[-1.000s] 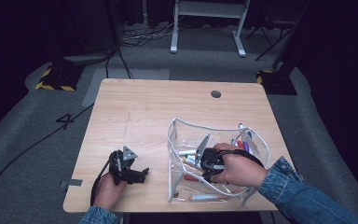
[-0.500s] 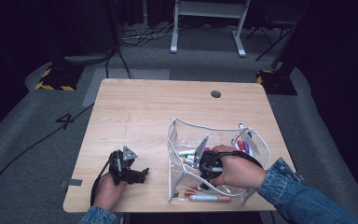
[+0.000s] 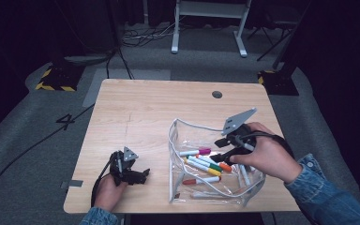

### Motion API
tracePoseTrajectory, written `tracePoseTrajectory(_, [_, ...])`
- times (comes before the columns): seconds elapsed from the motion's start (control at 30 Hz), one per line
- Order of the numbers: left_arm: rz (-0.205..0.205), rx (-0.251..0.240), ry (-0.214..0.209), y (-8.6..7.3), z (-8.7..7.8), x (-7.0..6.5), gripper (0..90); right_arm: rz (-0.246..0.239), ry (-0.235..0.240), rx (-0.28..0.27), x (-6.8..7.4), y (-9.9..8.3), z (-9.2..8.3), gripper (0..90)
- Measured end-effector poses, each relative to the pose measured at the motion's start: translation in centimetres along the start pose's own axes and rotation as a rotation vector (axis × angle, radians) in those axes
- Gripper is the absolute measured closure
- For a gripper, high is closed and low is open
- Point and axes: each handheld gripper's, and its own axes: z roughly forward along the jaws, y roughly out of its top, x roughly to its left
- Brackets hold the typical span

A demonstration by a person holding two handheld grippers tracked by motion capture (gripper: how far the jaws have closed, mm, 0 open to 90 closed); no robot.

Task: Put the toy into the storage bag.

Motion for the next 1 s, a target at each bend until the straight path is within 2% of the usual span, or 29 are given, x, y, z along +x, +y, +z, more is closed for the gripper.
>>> tracePoseTrajectory(0.03, [0.001,0.000,0.001,0.0,0.0,0.0,0.0,0.000,0.000,0.000,0.0,0.0,0.0,46.3])
tracePoseTrajectory(0.1, [0.001,0.000,0.001,0.0,0.0,0.0,0.0,0.019,-0.034,-0.024,-0.7,-0.5,-1.2,46.6])
tracePoseTrajectory(0.3, [0.001,0.000,0.000,0.0,0.0,0.0,0.0,0.102,-0.110,-0.064,-2.8,-2.6,-4.3,48.0])
tracePoseTrajectory(0.33, [0.002,-0.001,0.004,0.0,0.0,0.0,0.0,0.136,-0.130,-0.079,-3.5,-3.4,-5.2,48.6])
tracePoseTrajectory(0.4, [0.001,0.000,0.000,0.0,0.0,0.0,0.0,0.150,-0.146,-0.081,-3.9,-3.8,-5.7,48.8])
tracePoseTrajectory(0.57, [0.000,0.000,0.001,0.0,0.0,0.0,0.0,0.223,-0.209,-0.082,-5.9,-6.0,-7.3,49.9])
tracePoseTrajectory(0.77, [0.000,0.000,0.000,0.0,0.0,0.0,0.0,0.321,-0.268,-0.083,-8.0,-8.6,-8.4,51.0])
tracePoseTrajectory(1.0, [0.001,0.000,0.001,0.0,0.0,0.0,0.0,0.414,-0.306,-0.078,-9.9,-11.5,-8.0,52.1])
